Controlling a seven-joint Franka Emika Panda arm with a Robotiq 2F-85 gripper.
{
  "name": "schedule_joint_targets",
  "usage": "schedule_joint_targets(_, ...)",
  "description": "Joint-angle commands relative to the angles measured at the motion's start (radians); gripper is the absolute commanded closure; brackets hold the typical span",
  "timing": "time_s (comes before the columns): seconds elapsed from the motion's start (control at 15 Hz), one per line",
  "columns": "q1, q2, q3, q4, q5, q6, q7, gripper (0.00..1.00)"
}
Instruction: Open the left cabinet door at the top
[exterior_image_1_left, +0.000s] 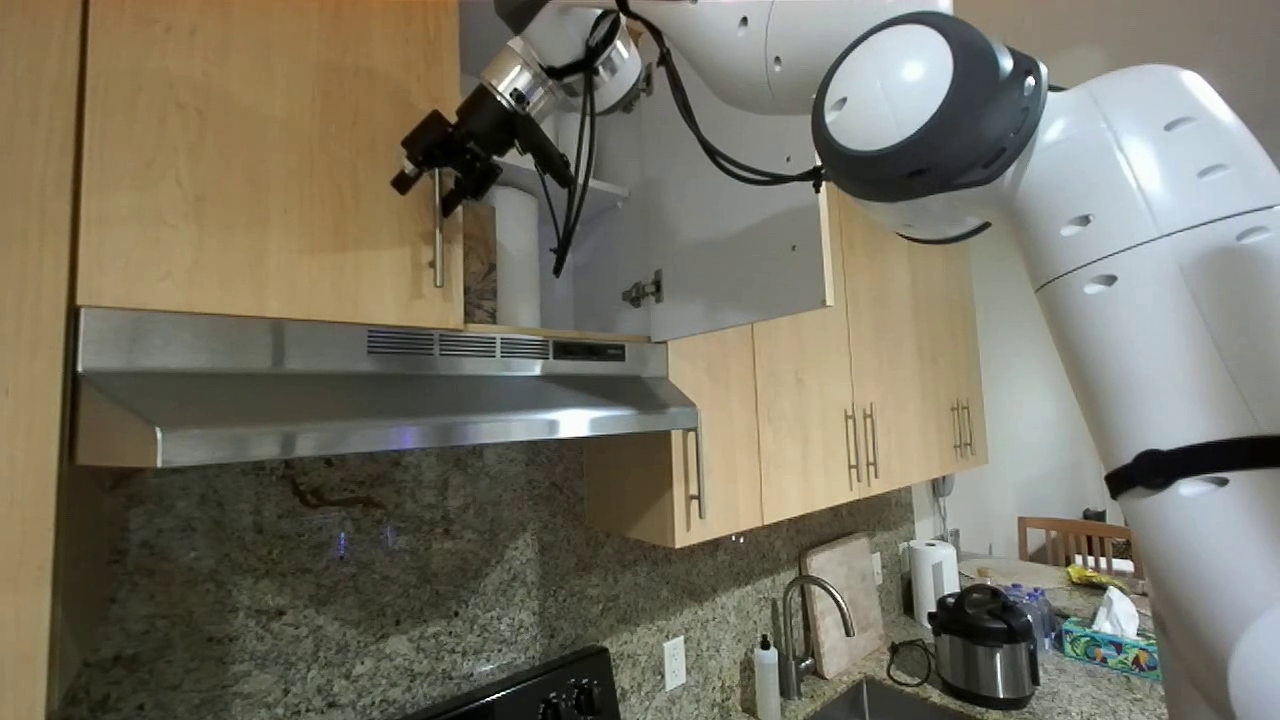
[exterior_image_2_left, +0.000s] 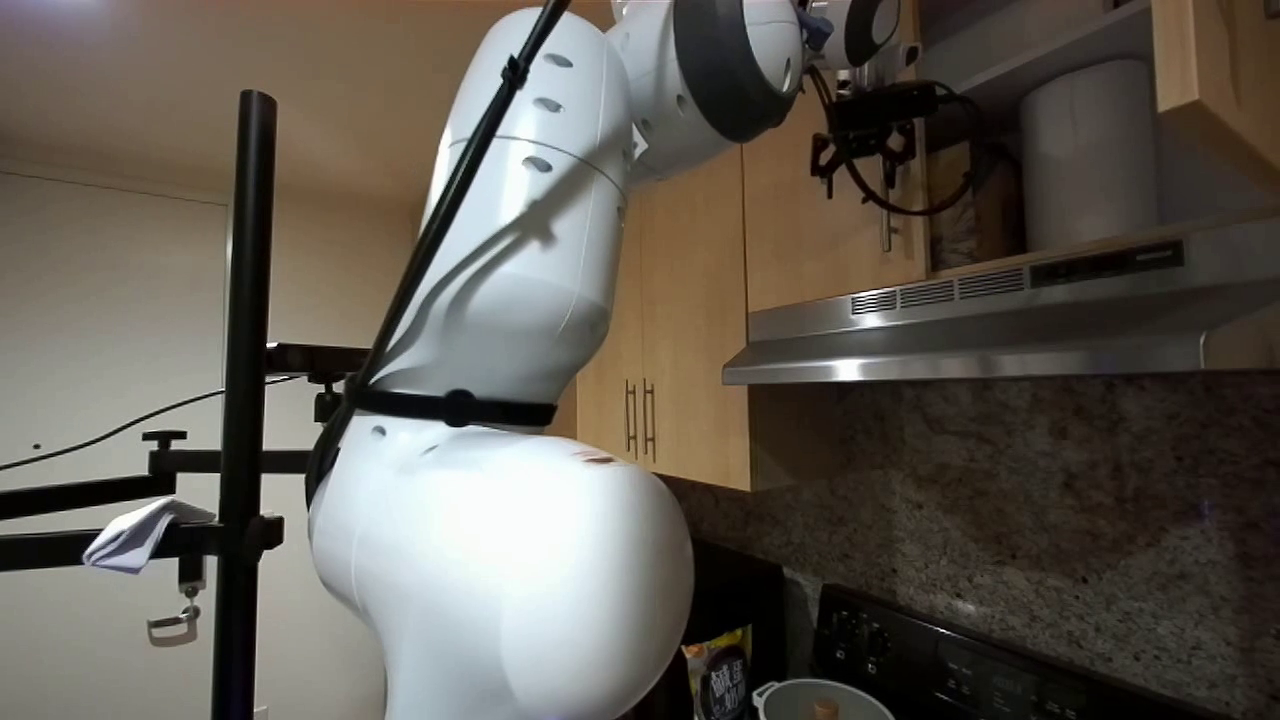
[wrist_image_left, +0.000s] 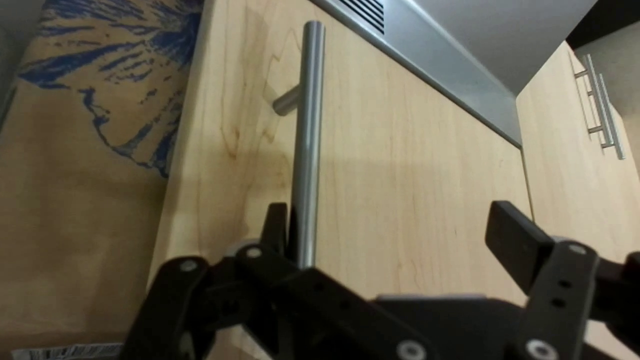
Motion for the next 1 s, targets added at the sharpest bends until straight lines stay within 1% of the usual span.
schedule_joint_targets(0.0, -0.005, -0.015, 0.034, -0.002, 0.088, -0.079, -0.100, 0.00)
schedule_joint_targets(0.27, -0.003, -0.031, 0.037, -0.002, 0.096, -0.135, -0.159, 0.00)
schedule_joint_targets(0.6, 0.009, -0.053, 0.035, -0.012, 0.074, -0.151, -0.185, 0.00)
schedule_joint_targets(0.73, 0.027, -0.070, 0.036, -0.026, 0.035, -0.137, -0.177, 0.00)
schedule_joint_targets(0.93, 0.057, -0.082, 0.037, -0.040, -0.053, -0.113, -0.157, 0.00)
